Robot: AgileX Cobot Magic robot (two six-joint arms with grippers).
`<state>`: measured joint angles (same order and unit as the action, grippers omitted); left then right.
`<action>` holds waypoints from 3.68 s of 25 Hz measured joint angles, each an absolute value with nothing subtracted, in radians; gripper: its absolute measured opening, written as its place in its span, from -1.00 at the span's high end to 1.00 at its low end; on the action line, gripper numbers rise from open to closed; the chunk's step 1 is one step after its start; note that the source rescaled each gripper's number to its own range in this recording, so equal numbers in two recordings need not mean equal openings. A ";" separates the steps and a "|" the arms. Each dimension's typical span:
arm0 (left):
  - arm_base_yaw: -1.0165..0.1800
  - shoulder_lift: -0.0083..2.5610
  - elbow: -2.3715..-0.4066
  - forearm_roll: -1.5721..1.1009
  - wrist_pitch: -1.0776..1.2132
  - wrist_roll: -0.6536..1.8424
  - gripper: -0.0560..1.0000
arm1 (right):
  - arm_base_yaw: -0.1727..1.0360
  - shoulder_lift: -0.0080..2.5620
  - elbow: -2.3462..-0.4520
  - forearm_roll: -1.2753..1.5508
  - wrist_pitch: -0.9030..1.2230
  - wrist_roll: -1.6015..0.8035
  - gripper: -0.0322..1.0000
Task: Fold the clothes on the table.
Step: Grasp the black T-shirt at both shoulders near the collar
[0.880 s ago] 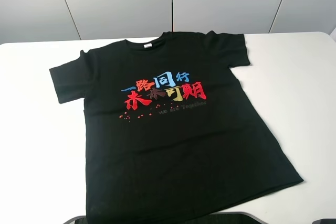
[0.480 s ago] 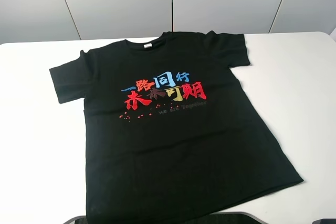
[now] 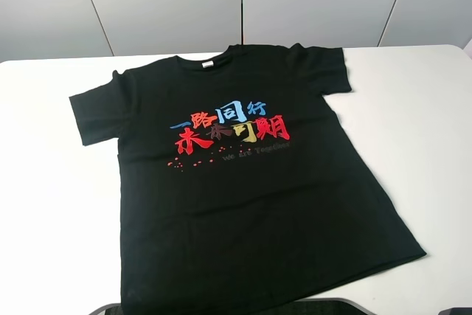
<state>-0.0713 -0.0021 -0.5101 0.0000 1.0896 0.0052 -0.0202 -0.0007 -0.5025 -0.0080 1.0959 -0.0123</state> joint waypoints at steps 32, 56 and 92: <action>-0.071 -0.002 -0.510 -0.073 1.090 0.000 -0.97 | -0.020 -0.001 -0.503 0.013 1.096 0.017 -1.00; -0.071 0.216 -0.629 -0.082 1.031 0.045 -0.97 | -0.020 0.178 -0.666 0.012 1.116 -0.031 -1.00; -0.327 1.685 -1.178 -0.166 0.960 0.688 -0.97 | 0.032 1.469 -1.076 0.401 0.992 -0.901 -1.00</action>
